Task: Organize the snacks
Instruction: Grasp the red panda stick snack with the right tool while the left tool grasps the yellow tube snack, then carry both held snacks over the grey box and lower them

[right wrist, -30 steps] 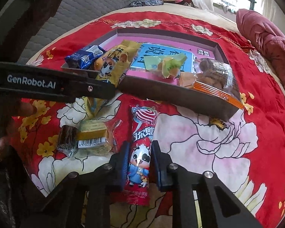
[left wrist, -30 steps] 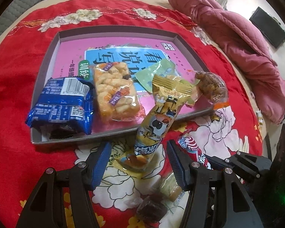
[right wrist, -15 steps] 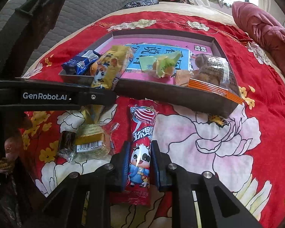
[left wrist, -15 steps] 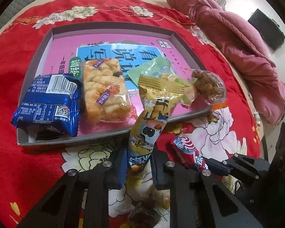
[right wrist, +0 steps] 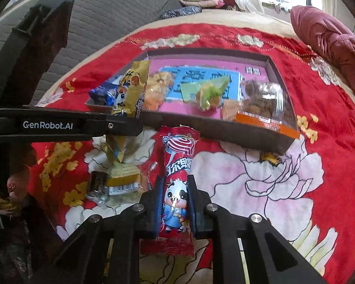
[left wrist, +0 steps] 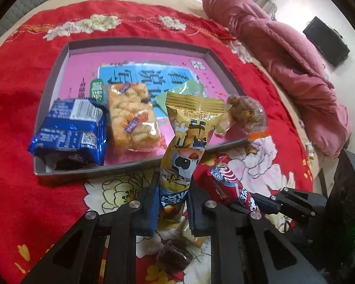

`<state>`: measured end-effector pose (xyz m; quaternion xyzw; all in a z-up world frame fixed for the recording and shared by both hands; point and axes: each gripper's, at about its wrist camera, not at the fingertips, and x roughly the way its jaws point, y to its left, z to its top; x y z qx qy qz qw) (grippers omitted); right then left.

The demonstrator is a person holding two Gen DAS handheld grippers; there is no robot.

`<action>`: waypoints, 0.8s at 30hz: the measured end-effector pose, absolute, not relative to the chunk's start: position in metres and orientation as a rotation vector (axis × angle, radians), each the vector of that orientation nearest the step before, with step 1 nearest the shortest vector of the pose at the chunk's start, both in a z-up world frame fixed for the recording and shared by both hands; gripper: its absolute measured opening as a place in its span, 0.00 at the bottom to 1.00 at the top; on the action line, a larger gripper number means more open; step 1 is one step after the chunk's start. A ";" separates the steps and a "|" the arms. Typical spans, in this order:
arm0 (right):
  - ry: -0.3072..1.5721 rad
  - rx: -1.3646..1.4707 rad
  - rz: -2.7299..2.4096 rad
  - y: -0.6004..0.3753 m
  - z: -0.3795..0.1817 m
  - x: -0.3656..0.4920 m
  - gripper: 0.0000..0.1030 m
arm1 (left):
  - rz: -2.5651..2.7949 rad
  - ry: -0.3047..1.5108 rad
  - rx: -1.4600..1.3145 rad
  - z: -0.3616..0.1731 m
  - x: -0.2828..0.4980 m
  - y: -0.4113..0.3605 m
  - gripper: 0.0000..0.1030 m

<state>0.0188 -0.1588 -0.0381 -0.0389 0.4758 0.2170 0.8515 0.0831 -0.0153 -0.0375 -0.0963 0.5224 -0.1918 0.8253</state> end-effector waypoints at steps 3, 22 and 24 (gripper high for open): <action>0.960 -0.070 0.465 -0.160 -0.027 0.016 0.18 | -0.411 1.083 -0.210 -0.025 0.080 -0.012 0.19; 0.811 -0.061 0.470 -0.155 0.007 0.022 0.18 | -0.324 0.977 -0.306 0.010 0.086 0.034 0.19; 0.800 -0.064 0.465 -0.155 0.008 0.023 0.18 | -0.317 0.976 -0.315 0.010 0.087 0.038 0.19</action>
